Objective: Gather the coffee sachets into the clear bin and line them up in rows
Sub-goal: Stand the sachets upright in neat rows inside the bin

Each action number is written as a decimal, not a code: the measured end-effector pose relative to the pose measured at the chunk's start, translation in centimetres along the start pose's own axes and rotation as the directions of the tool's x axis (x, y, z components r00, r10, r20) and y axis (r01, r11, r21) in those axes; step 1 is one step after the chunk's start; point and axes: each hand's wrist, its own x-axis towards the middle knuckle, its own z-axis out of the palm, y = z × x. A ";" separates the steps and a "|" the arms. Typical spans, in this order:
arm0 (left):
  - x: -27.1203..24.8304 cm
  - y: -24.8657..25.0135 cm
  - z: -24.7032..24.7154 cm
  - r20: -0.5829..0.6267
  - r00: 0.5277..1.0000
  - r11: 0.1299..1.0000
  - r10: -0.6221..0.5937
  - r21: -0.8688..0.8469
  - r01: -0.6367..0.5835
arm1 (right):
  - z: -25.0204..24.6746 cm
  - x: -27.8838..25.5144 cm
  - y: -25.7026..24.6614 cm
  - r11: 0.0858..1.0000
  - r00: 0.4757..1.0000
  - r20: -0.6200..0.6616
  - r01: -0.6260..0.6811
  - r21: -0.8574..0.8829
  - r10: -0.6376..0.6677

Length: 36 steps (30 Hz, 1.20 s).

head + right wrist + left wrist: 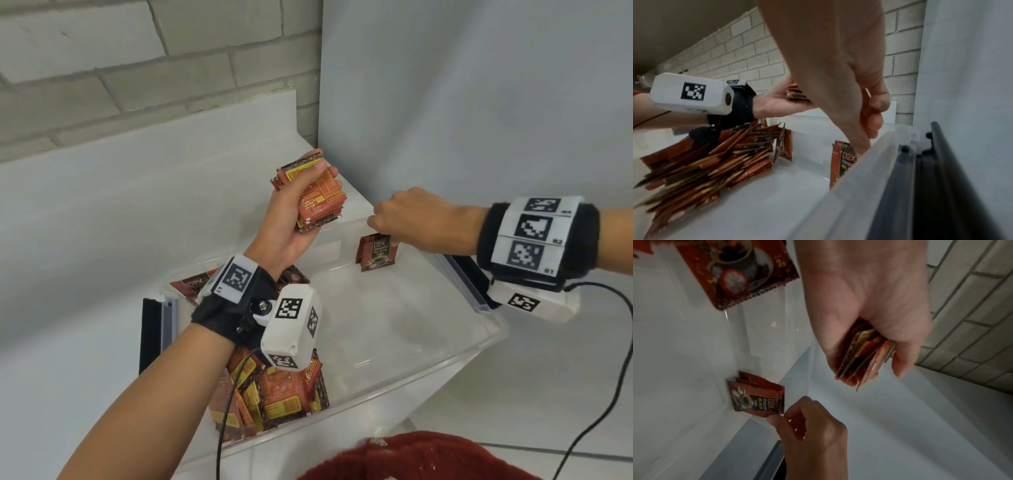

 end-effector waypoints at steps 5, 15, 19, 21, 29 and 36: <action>0.1 -0.1 0.0 -0.001 1.000 1.000 -0.007 -0.009 0.007 | -0.9 -1.5 0.5 0.827 0.979 0.122 -0.204 0.523 0.164; -1.4 1.6 0.2 0.148 0.827 0.703 -0.542 0.619 0.350 | -0.4 -1.5 0.3 0.621 0.919 0.374 -0.364 0.694 0.120; -1.4 -0.3 0.4 -0.004 0.744 0.420 -0.668 0.823 0.382 | 0.3 -1.8 0.5 0.482 0.916 0.390 -0.384 0.787 0.093; -1.5 -1.1 0.3 -0.056 0.716 0.322 -0.695 0.867 0.381 | 0.3 -2.2 0.4 0.429 0.920 0.380 -0.381 0.819 0.092; -1.6 -1.4 0.4 -0.053 0.689 0.326 -0.723 0.853 0.408 | 0.2 -2.6 0.6 0.215 0.930 0.363 -0.368 0.905 0.061; -1.5 -1.6 0.5 -0.037 0.692 0.327 -0.721 0.862 0.387 | 0.5 -2.3 0.6 0.089 0.926 0.377 -0.377 0.922 0.014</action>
